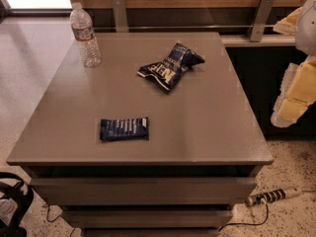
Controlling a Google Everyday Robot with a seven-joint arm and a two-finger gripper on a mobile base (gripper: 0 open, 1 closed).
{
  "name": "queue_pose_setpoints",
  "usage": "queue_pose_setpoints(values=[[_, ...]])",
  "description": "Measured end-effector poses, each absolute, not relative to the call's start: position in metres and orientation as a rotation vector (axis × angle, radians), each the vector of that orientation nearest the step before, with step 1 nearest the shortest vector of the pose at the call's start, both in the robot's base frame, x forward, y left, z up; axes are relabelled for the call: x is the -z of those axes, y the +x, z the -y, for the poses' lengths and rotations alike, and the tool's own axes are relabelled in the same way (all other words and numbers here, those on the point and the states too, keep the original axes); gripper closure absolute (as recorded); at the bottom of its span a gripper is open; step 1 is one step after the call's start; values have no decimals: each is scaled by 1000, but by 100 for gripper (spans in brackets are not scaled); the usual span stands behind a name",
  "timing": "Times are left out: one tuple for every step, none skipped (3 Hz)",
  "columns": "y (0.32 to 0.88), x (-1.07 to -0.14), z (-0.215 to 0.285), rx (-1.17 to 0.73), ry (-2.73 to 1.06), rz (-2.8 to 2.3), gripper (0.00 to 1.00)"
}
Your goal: Pick rxbar blueberry
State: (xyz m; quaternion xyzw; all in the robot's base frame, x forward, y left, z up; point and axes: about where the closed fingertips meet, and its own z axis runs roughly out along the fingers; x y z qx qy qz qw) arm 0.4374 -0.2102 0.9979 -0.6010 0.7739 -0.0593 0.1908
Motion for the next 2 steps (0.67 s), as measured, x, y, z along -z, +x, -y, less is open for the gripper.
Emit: queue_pose_setpoints(values=[[437, -998, 210, 166, -1688, -2174, 0], [439, -998, 209, 145, -1687, -2156, 0]])
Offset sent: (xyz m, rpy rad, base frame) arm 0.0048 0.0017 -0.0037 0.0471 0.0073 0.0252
